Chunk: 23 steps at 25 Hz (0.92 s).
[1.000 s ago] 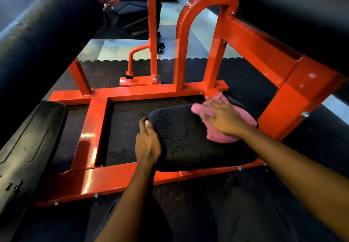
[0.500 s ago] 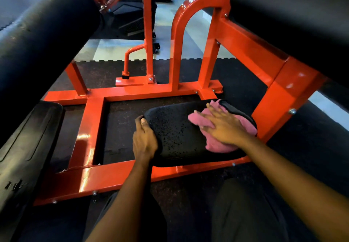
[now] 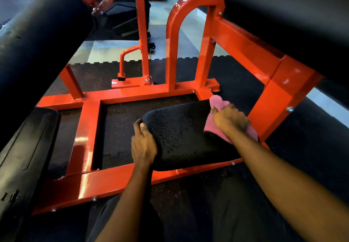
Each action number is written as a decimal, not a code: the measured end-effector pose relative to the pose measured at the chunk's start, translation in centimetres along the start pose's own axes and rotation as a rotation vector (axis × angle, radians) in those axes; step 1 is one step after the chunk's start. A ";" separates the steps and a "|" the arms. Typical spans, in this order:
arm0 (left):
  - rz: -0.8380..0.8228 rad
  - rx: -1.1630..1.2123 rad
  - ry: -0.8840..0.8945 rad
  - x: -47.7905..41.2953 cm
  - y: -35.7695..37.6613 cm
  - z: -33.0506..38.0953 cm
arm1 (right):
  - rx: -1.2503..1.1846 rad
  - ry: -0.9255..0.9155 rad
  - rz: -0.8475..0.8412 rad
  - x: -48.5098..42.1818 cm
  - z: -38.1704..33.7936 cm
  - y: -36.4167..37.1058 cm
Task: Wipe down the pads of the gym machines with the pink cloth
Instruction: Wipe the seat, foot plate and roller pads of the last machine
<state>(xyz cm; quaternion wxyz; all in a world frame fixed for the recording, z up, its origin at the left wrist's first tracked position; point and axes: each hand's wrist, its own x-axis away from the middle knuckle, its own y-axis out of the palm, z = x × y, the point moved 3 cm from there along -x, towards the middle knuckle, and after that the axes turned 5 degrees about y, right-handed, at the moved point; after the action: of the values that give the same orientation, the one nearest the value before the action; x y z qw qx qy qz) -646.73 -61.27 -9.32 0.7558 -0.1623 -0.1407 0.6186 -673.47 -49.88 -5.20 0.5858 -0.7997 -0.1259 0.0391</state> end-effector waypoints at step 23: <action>-0.015 -0.007 -0.019 -0.1 0.4 -0.3 | 0.167 -0.768 -0.040 3.3 -0.7 0.8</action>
<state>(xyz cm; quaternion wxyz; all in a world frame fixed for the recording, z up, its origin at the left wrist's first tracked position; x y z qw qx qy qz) -646.96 -61.32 -9.75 0.7585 -0.1582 -0.1512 0.6138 -670.02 -49.98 -5.44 0.5597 -0.6738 -0.3480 0.3341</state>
